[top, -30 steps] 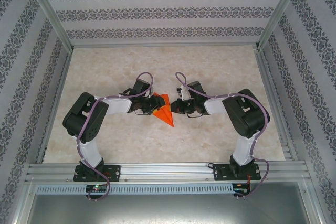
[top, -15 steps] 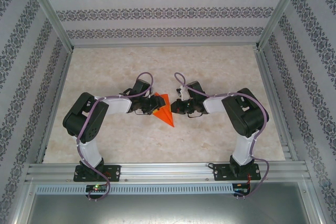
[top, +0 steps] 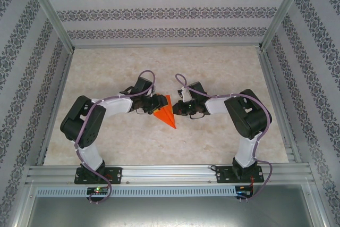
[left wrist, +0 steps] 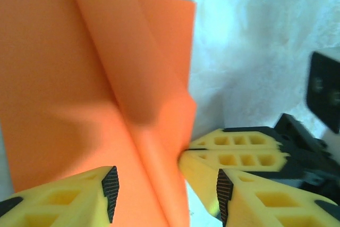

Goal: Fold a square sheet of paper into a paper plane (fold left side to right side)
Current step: Fourth fold the wing at the center of the table.

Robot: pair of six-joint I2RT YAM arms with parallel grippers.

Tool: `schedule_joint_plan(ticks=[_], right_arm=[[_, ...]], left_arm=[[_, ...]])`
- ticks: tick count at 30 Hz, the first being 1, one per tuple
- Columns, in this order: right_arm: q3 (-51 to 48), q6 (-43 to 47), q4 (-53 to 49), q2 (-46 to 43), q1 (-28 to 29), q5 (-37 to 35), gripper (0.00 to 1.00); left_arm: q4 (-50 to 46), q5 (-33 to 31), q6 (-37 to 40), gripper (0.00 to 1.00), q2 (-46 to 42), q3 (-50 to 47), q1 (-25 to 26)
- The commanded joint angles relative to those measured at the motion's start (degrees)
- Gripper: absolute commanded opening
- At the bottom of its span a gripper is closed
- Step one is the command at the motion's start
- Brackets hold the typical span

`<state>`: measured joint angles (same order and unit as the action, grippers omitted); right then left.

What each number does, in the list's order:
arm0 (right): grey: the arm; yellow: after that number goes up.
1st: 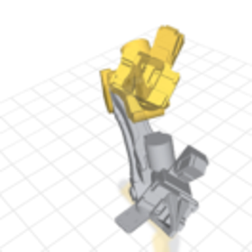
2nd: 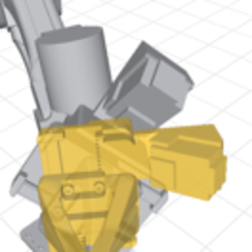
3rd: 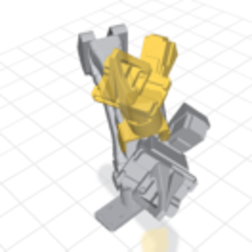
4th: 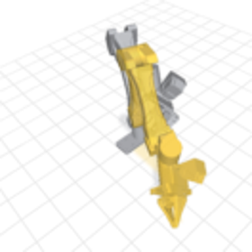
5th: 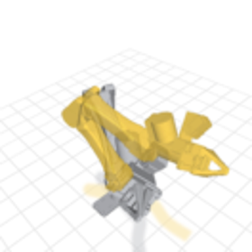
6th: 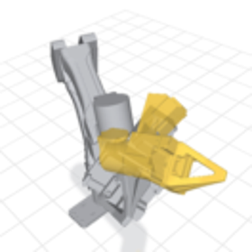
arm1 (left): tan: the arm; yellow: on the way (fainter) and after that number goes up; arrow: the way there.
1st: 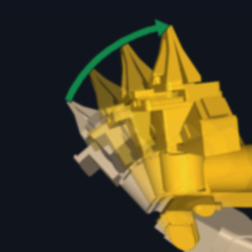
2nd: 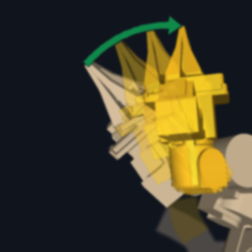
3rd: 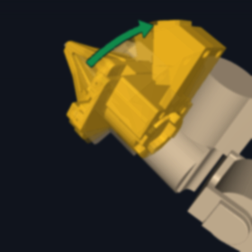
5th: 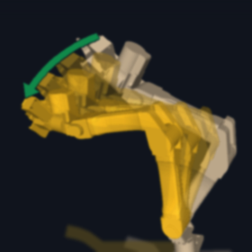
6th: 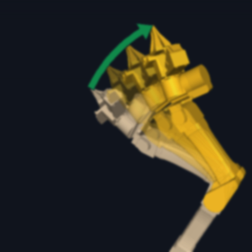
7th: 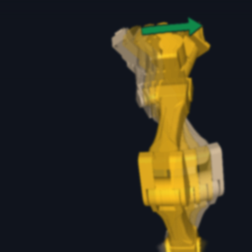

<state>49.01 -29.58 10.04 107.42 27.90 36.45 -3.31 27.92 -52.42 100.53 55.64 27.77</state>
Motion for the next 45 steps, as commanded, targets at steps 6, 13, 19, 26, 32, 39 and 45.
schedule_joint_plan(ticks=[6, 13, 19, 26, 32, 39, 45], right_arm=[[0.3, 2.1, -3.7, 2.0, 1.2, -3.0, 0.0], [0.4, 2.4, -4.1, 2.0, 1.4, -3.0, 0.0], [0.7, 2.9, -5.0, 1.9, 1.4, -3.3, 0.0], [0.8, 3.4, -5.3, 2.0, 1.5, -3.6, 0.0], [1.0, 3.6, -5.7, 2.1, 1.6, -3.6, 0.0], [1.4, 3.2, -5.6, 1.6, 1.6, -3.4, 0.0], [1.5, 2.4, -5.6, -3.4, 0.7, -3.5, 0.17]], left_arm=[[-1.3, 3.4, 3.0, 0.31, 0.1, 5.0, -0.2], [1.8, 5.6, 2.2, 0.21, 6.0, 7.1, -0.2], [4.4, 6.4, 2.6, 0.19, 9.0, 7.5, -0.2], [5.1, 5.7, 2.3, 0.18, 10.8, 5.7, -0.2], [4.0, 3.9, 2.4, 0.17, 11.0, 3.4, -0.2], [4.3, 2.9, 2.2, 0.17, 11.3, 1.1, -0.1], [4.7, 2.3, 2.0, 0.16, 11.4, -0.7, 0.1]])
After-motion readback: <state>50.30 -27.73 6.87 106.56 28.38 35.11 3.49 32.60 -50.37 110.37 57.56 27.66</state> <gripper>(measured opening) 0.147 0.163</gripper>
